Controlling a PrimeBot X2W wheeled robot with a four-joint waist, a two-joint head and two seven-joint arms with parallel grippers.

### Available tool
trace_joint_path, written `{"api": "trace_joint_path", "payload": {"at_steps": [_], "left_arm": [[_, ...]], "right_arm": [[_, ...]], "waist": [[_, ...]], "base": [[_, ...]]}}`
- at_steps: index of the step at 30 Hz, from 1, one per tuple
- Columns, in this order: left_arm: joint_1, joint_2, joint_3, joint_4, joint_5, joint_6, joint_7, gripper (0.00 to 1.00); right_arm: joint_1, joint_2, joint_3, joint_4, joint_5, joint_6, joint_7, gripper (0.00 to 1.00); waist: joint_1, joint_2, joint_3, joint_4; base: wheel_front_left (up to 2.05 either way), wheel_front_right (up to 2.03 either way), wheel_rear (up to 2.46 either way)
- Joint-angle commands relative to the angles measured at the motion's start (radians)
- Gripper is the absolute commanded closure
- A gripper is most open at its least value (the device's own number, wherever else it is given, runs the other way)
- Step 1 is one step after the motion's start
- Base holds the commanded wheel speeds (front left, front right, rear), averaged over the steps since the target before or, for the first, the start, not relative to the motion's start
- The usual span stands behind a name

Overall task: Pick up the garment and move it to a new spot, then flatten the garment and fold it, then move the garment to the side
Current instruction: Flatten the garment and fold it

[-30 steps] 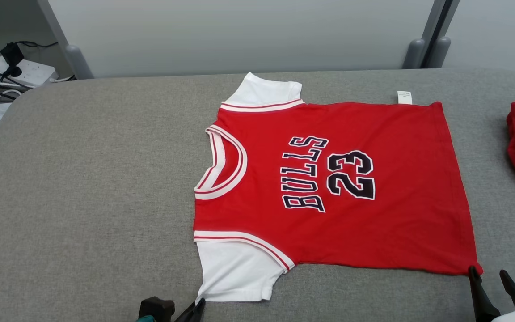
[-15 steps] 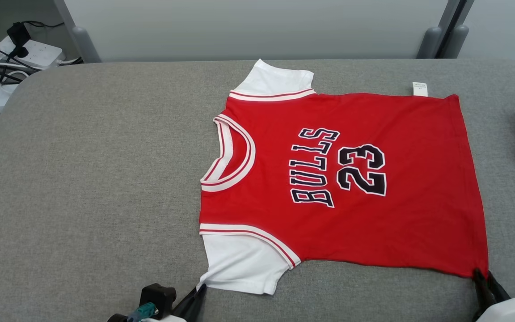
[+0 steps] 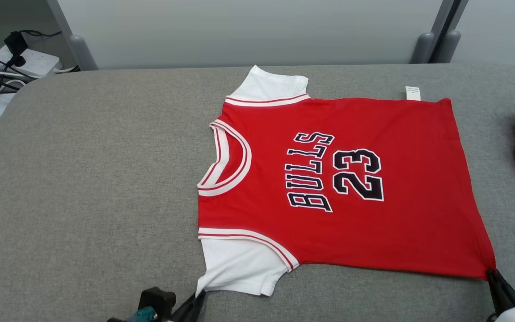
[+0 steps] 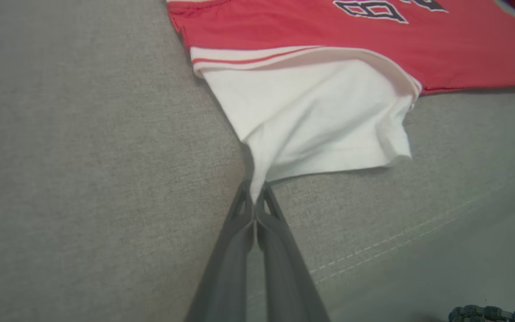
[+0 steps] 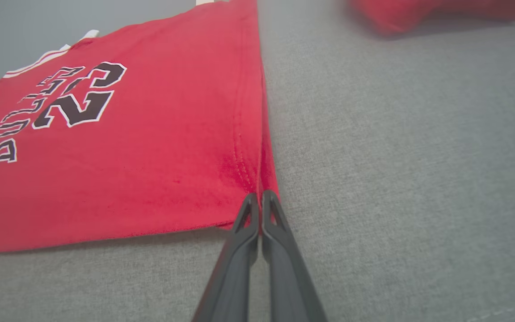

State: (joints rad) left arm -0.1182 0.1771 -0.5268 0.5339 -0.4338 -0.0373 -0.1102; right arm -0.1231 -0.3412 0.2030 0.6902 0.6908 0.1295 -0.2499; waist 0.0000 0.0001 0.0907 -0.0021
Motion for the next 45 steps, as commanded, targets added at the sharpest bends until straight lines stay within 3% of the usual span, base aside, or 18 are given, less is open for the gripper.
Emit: {"api": "trace_joint_path", "payload": {"at_steps": [1,16,23,28,35,40,45], "left_arm": [[0.016,0.021,0.028,-0.049,-0.012,0.013,0.010,1.00],[0.334,0.193,0.054,-0.683,-0.072,0.158,0.311,1.00],[0.380,0.206,0.079,-0.863,-0.125,0.183,0.360,1.00],[0.333,0.168,0.089,-0.857,-0.180,0.145,0.329,1.00],[0.153,0.089,0.074,-0.736,-0.176,0.091,0.268,1.00],[0.042,0.060,0.070,-0.649,-0.146,0.072,0.231,1.00],[-0.049,0.045,0.083,-0.586,-0.117,0.066,0.183,1.00]], "right_arm": [[0.029,-0.039,0.021,-0.026,-0.007,0.001,-0.012,1.00],[0.225,-0.182,0.044,-0.183,0.045,0.001,-0.012,1.00],[0.269,-0.200,0.001,-0.196,0.048,0.001,-0.011,1.00],[0.232,-0.165,-0.060,-0.166,0.020,0.001,0.032,1.00],[0.074,-0.120,-0.145,-0.117,-0.049,0.001,0.142,1.00],[-0.041,-0.101,-0.193,-0.084,-0.101,0.001,0.216,1.00],[-0.119,-0.093,-0.205,-0.116,-0.082,0.001,0.265,1.00]], "waist": [[0.0000,-0.0001,-0.008,-0.007],[0.0000,-0.0001,-0.028,-0.005],[0.0000,-0.0001,-0.022,0.004],[0.0000,-0.0001,-0.013,-0.001],[0.0000,-0.0001,0.021,-0.006],[0.0000,-0.0001,0.057,0.001],[0.0000,-0.0001,0.093,0.012]], "base": [[0.00,0.00,0.00],[0.00,0.00,0.00],[0.00,0.00,0.00],[0.00,0.00,0.00],[0.00,0.00,0.00],[0.00,0.00,0.00],[0.00,0.00,0.00]]}}
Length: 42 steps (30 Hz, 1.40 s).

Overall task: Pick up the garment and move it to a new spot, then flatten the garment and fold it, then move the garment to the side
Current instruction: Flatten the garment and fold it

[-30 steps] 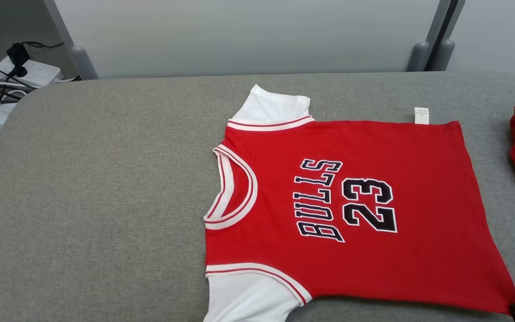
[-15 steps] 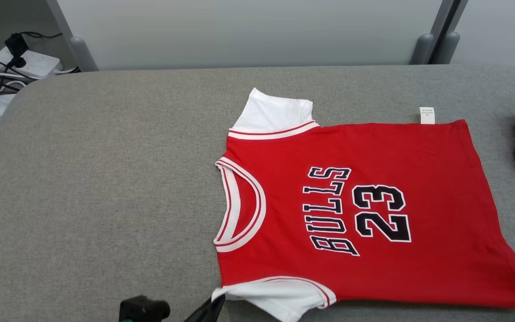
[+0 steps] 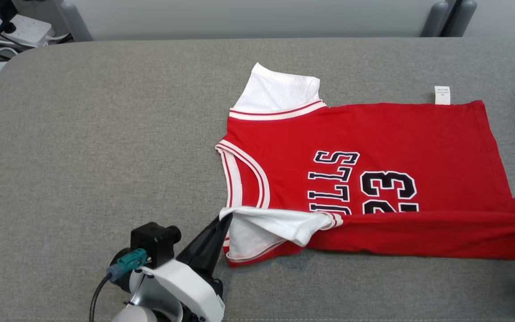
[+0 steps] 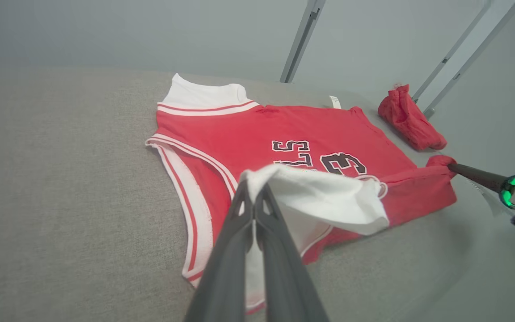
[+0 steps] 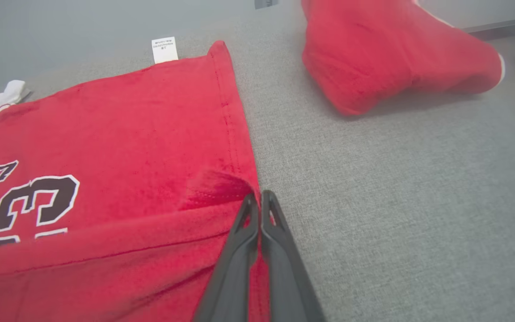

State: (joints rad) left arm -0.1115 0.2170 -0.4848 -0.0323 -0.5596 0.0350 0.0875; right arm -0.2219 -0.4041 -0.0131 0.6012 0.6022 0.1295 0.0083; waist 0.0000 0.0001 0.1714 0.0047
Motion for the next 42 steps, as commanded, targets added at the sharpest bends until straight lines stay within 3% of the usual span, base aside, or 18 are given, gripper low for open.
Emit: {"api": "trace_joint_path", "payload": {"at_steps": [1,5,14,26,27,28,29,30,31,36,42], "left_arm": [[-0.069,0.003,0.045,-0.012,0.010,-0.008,-0.021,1.00],[-0.127,0.003,0.052,0.030,0.019,-0.019,-0.037,1.00],[-0.282,-0.031,0.028,0.219,0.034,-0.066,-0.059,1.00],[-0.437,-0.080,-0.021,0.484,0.092,-0.096,-0.137,1.00],[-0.445,-0.083,-0.025,0.503,0.096,-0.097,-0.144,0.88],[-0.453,-0.086,-0.028,0.521,0.098,-0.098,-0.152,0.69],[-0.459,-0.090,-0.028,0.538,0.097,-0.100,-0.162,0.58],[-0.464,-0.095,-0.028,0.554,0.095,-0.101,-0.172,0.39],[-0.469,-0.098,-0.031,0.571,0.096,-0.104,-0.179,0.02],[-0.483,-0.111,-0.036,0.633,0.092,-0.111,-0.232,0.00],[-0.446,-0.118,0.001,0.634,0.068,-0.083,-0.309,0.00]], "right_arm": [[-0.031,-0.034,0.009,-0.034,0.010,0.001,0.017,1.00],[-0.069,-0.055,0.006,-0.040,-0.010,0.001,0.044,1.00],[-0.192,-0.037,0.051,0.037,-0.082,0.001,0.075,1.00],[-0.333,-0.010,0.129,0.198,-0.143,0.001,0.016,1.00],[-0.341,-0.008,0.135,0.212,-0.144,0.001,0.008,1.00],[-0.349,-0.007,0.140,0.226,-0.144,0.001,0.001,1.00],[-0.355,-0.004,0.146,0.238,-0.143,0.001,-0.006,0.80],[-0.361,-0.002,0.152,0.249,-0.142,0.001,-0.015,0.51],[-0.365,0.001,0.159,0.258,-0.142,0.001,-0.026,0.00],[-0.375,0.011,0.190,0.290,-0.137,0.001,-0.094,0.00],[-0.356,0.022,0.216,0.280,-0.155,0.001,-0.220,0.00]], "waist": [[0.0000,-0.0001,0.019,0.007],[0.0000,-0.0001,0.044,0.013],[0.0000,-0.0001,0.100,0.006],[0.0000,-0.0001,0.141,0.002],[0.0000,-0.0001,0.141,0.002],[0.0000,-0.0001,0.141,0.002],[0.0000,-0.0001,0.141,0.003],[0.0000,-0.0001,0.139,0.003],[0.0000,-0.0001,0.137,0.003],[0.0000,-0.0001,0.114,0.003],[0.0000,-0.0001,0.055,-0.008]], "base": [[0.00,0.00,0.00],[0.00,0.00,0.00],[0.00,0.00,0.00],[0.00,0.00,0.00],[0.00,0.00,0.00],[0.00,0.00,0.00],[0.00,0.00,0.00],[0.00,0.00,0.00],[0.00,0.00,0.00],[0.00,0.00,0.00],[0.00,0.00,0.00]]}}
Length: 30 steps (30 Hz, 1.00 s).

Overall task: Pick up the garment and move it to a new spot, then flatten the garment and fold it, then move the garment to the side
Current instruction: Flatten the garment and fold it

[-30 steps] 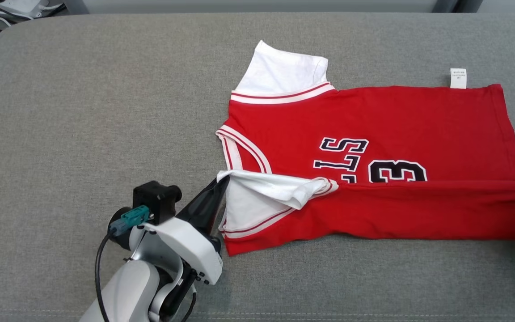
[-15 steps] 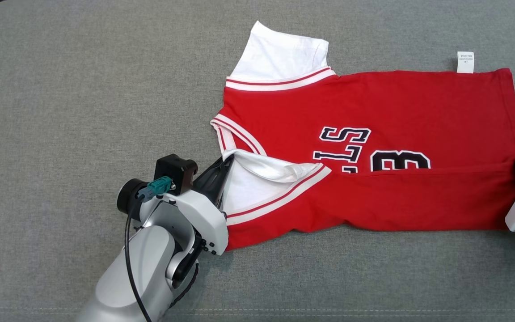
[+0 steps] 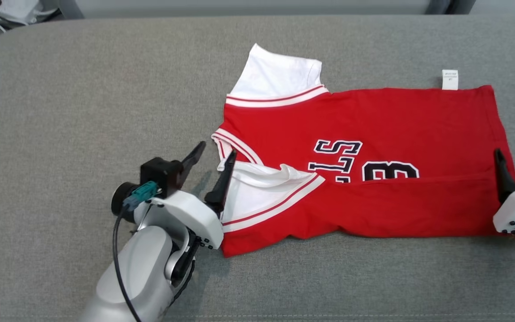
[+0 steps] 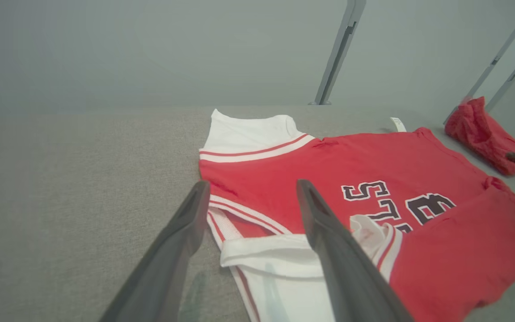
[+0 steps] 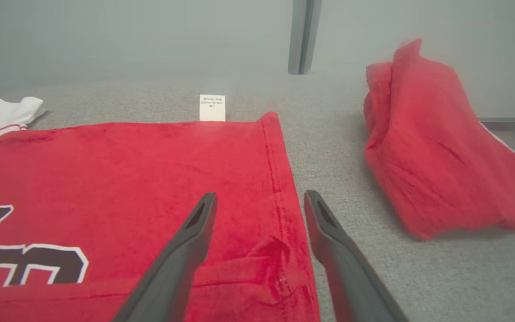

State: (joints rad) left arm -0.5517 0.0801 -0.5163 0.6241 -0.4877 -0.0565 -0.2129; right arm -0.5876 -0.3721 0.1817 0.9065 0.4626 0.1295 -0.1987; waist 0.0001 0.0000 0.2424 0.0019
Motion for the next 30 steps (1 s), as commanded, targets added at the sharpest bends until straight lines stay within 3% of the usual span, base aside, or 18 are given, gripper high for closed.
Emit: {"api": "trace_joint_path", "payload": {"at_steps": [1,6,14,30], "left_arm": [[0.011,0.017,0.043,-0.029,-0.015,0.012,-0.016,0.00],[0.124,0.010,0.070,-0.066,-0.065,0.018,-0.031,0.00],[0.271,-0.005,0.066,-0.091,-0.136,0.031,0.000,0.00],[0.291,-0.023,-0.005,0.026,-0.143,0.149,0.144,0.00]], "right_arm": [[0.017,-0.005,0.027,-0.035,-0.021,0.001,-0.028,0.00],[0.089,0.027,0.017,-0.120,-0.044,0.001,-0.061,0.00],[0.285,0.092,-0.085,-0.309,-0.107,0.001,-0.063,0.00],[0.408,0.133,-0.137,-0.405,-0.134,0.001,-0.063,0.00]], "waist": [[-0.0001,0.0000,-0.029,-0.008],[-0.0001,0.0000,-0.094,-0.020],[-0.0001,0.0000,-0.164,-0.023],[-0.0001,0.0000,-0.180,-0.068]], "base": [[0.00,0.00,0.00],[0.00,0.00,0.00],[0.00,0.00,0.00],[0.00,0.00,0.00]]}}
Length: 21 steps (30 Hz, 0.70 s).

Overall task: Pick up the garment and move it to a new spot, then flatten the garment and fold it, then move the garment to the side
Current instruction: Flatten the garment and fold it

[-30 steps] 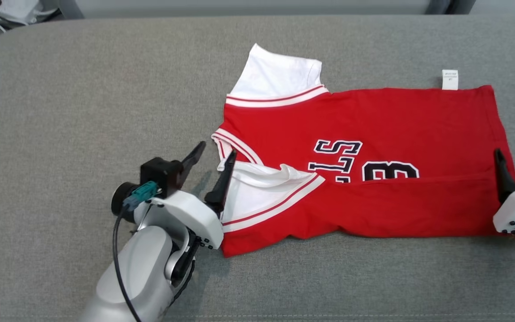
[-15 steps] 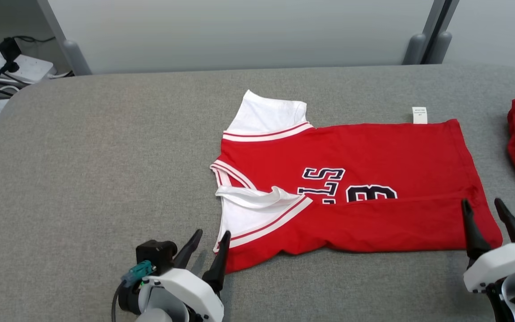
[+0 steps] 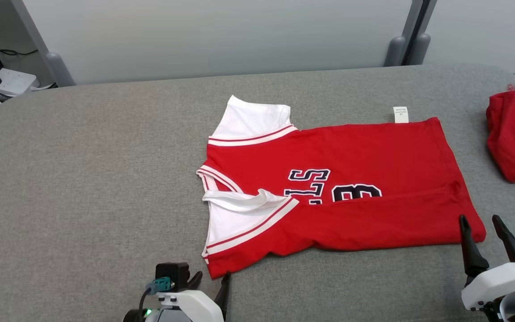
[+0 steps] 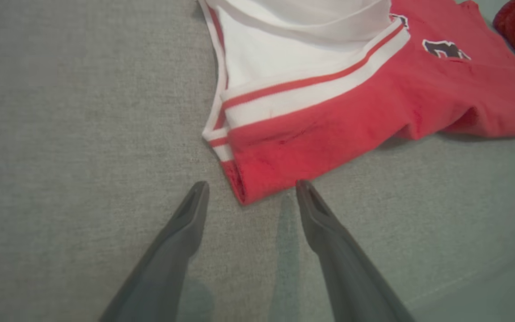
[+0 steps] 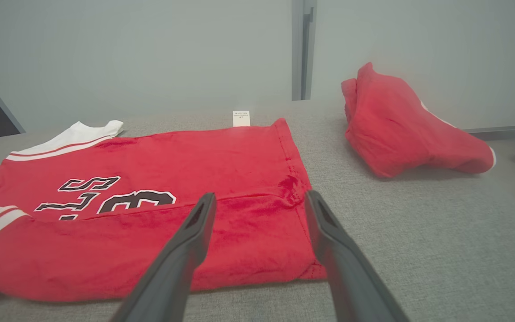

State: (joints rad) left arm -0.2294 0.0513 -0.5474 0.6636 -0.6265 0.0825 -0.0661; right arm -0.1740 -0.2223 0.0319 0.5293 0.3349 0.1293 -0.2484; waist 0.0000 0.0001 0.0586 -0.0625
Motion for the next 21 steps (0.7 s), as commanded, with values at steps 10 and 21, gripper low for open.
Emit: {"api": "trace_joint_path", "payload": {"at_steps": [10,21], "left_arm": [[-0.076,0.001,0.000,0.049,-0.034,0.012,-0.005,0.61],[-0.103,0.015,-0.028,0.099,-0.036,-0.024,-0.008,1.00]], "right_arm": [[-0.006,-0.033,0.018,-0.032,0.001,0.001,-0.013,0.00],[-0.021,-0.038,0.015,0.049,0.052,0.001,0.019,0.00]], "waist": [[0.0000,-0.0001,0.023,-0.011],[0.0000,-0.0001,0.032,0.000]], "base": [[0.00,0.00,0.00],[0.00,0.00,0.00]]}}
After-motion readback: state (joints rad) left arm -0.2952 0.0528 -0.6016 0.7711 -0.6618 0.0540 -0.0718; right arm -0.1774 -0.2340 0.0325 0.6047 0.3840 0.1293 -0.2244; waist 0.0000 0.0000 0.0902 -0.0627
